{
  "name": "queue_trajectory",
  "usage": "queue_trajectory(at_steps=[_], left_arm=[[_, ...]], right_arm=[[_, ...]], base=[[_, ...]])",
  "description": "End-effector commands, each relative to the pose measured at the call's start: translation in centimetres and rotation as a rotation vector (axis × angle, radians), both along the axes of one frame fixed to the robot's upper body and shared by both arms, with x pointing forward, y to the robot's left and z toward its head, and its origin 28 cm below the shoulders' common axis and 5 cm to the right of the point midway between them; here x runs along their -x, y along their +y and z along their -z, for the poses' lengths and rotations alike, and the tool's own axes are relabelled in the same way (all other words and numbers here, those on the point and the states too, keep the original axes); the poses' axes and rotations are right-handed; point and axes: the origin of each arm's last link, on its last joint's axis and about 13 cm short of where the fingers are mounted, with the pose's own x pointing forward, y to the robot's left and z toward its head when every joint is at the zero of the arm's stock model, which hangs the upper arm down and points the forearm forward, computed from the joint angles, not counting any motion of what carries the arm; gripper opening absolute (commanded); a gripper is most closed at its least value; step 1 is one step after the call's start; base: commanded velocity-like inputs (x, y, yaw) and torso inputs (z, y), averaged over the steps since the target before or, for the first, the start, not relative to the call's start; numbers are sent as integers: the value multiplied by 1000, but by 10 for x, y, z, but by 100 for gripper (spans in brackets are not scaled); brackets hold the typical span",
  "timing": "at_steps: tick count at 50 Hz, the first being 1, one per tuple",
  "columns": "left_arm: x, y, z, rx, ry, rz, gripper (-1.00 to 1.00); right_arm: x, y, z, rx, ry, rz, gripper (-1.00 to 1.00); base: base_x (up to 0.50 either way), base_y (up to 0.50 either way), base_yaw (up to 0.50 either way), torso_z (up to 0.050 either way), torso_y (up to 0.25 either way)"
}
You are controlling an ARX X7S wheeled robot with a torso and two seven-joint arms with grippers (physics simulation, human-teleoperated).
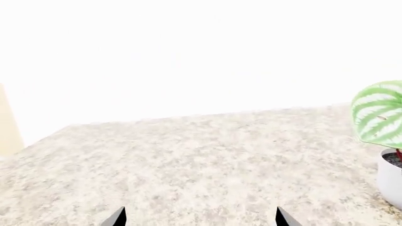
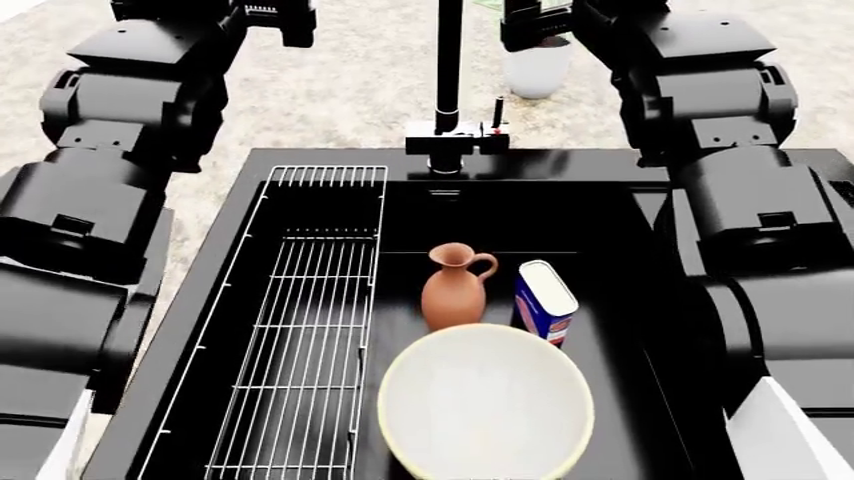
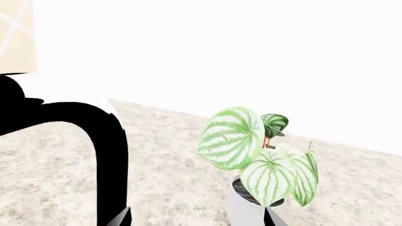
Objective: Pick the jug and bowl and place them in the sink. Then turn on the water.
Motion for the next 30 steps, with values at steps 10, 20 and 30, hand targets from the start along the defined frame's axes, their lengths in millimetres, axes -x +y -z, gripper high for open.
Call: queue_trajectory(at_steps=[10, 20, 30], left_arm=[[0, 2, 5, -2, 14, -12, 100], [-1, 3, 6, -7, 12, -14, 100], [-1, 3, 6, -13, 14, -16, 100]], right_arm=[[0, 3, 2, -1, 12, -18, 100], [-1, 5, 5, -3, 18, -26, 100], [-1, 7, 7, -6, 23, -32, 100]], base=[[0, 0, 0, 0, -135], [0, 0, 0, 0, -137], [0, 0, 0, 0, -136]])
